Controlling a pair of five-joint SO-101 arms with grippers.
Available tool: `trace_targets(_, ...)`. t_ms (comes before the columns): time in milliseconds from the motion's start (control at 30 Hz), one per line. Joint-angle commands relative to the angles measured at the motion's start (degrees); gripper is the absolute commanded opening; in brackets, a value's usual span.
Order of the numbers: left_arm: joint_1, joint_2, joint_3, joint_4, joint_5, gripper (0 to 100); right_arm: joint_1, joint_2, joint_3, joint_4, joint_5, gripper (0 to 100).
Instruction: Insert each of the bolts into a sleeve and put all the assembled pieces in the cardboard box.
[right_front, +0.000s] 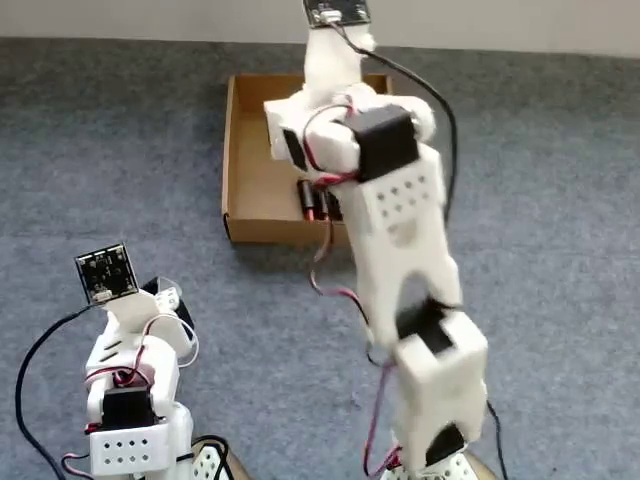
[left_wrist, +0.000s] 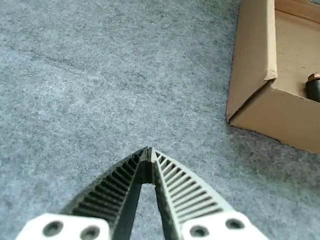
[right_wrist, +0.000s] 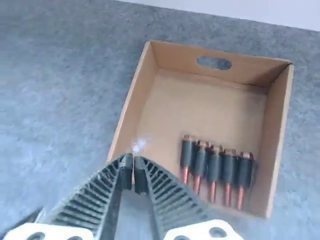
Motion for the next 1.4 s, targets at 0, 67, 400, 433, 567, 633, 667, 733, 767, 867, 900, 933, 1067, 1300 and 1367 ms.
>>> trace_targets(0,-0.40,0.40,1.01,0.18,0.00,1,-0.31,-19.65,20.70,0.48,0.00,0.5)
trace_targets(67,-0.40,0.40,1.01,0.18,0.00,1,0.48,-27.30,33.63,-0.13,0.00,0.5)
trace_targets(400,-0.40,0.31,1.01,0.18,0.00,1,12.88,-67.74,99.82,-29.05,0.00,0.5)
trace_targets(433,-0.40,0.40,1.01,0.18,0.00,1,12.88,-72.22,105.80,-32.66,0.00,0.5)
trace_targets(567,-0.40,0.40,1.01,0.35,-0.18,1,12.79,-88.48,125.76,-42.51,2.73,0.6)
trace_targets(633,-0.40,0.22,1.01,1.85,-3.34,1,12.88,-95.60,132.79,-42.68,5.89,0.6)
trace_targets(667,-0.40,0.04,1.01,2.73,-6.15,1,12.88,-98.95,135.34,-42.68,6.86,0.6)
trace_targets(733,-0.40,0.04,1.01,3.52,-12.57,1,12.88,-104.92,140.62,-42.68,7.21,0.6)
trace_targets(767,-0.40,0.04,1.01,3.87,-15.03,1,12.88,-107.74,143.69,-42.95,7.21,0.6)
trace_targets(867,-0.40,0.40,1.01,3.96,-19.78,1,12.88,-115.65,151.52,-43.03,7.21,0.6)
trace_targets(900,-0.66,0.40,1.01,4.22,-20.40,1,12.88,-118.46,154.07,-42.77,7.21,0.6)
trace_targets(933,-0.66,0.31,1.01,5.36,-20.48,1,13.05,-121.19,156.53,-42.68,7.21,0.6)
trace_targets(1067,-0.75,-0.04,1.01,14.33,-20.48,1,13.05,-121.27,163.30,-43.30,7.56,0.6)
trace_targets(1300,-0.92,-0.13,0.84,22.95,-20.48,1,13.14,-121.98,170.24,-46.20,7.30,0.6)
trace_targets(1367,-1.80,-0.13,0.84,22.95,-20.48,1,13.14,-121.98,170.24,-45.85,7.38,0.6)
